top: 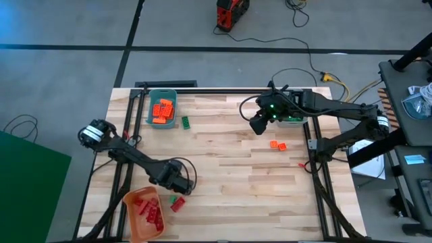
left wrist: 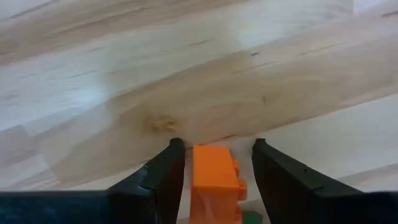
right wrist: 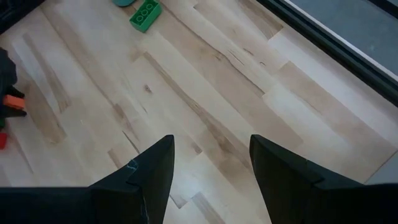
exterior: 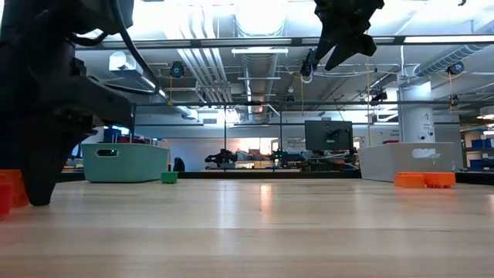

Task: Sort blocks
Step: Put the middle left orange game piece into the blue bin, then adjust the orange bin, then put the bottom green game piece into the gray bin

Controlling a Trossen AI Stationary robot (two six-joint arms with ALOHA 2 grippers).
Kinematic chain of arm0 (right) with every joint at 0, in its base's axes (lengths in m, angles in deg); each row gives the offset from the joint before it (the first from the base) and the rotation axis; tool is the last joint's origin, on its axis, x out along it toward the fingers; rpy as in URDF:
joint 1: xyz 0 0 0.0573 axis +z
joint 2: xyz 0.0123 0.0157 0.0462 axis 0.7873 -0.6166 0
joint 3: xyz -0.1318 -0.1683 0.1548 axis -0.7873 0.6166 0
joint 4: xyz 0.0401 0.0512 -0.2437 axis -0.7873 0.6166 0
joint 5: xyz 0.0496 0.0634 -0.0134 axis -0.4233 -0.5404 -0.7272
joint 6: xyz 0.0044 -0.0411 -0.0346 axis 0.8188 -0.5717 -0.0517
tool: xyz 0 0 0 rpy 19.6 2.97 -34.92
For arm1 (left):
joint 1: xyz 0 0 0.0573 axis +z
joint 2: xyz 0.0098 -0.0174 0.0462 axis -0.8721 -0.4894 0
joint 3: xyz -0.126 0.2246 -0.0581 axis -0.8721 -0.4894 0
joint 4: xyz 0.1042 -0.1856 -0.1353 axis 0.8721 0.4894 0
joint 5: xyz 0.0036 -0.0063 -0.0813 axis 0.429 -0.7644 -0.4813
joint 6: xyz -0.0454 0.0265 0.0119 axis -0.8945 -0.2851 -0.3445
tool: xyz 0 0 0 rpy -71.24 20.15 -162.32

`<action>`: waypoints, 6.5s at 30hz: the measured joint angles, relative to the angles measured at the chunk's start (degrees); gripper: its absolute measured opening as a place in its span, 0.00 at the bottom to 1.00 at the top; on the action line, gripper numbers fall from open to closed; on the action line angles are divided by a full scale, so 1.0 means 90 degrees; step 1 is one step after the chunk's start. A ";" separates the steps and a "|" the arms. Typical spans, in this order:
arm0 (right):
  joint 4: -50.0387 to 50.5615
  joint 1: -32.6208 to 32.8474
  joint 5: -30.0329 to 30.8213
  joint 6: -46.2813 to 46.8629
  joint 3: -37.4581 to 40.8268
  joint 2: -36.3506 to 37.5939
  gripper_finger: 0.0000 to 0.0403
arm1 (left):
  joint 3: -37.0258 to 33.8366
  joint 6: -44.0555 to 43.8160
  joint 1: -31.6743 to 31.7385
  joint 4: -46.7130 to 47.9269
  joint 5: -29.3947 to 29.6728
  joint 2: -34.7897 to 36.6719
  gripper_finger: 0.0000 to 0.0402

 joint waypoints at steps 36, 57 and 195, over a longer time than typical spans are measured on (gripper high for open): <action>0.0202 0.0000 0.0005 0.0269 0.0000 0.0000 0.50 | 0.2446 0.3601 0.1769 0.3238 0.0915 0.1021 0.17; 0.0197 0.0002 0.0002 0.0626 0.0000 0.0000 0.50 | 0.1307 0.8404 0.8100 0.2728 0.0644 0.2756 0.17; -0.0122 0.0005 -0.0059 0.0364 0.0000 -0.0027 0.50 | 0.1840 0.1883 0.0100 0.1241 -0.0563 0.0036 0.01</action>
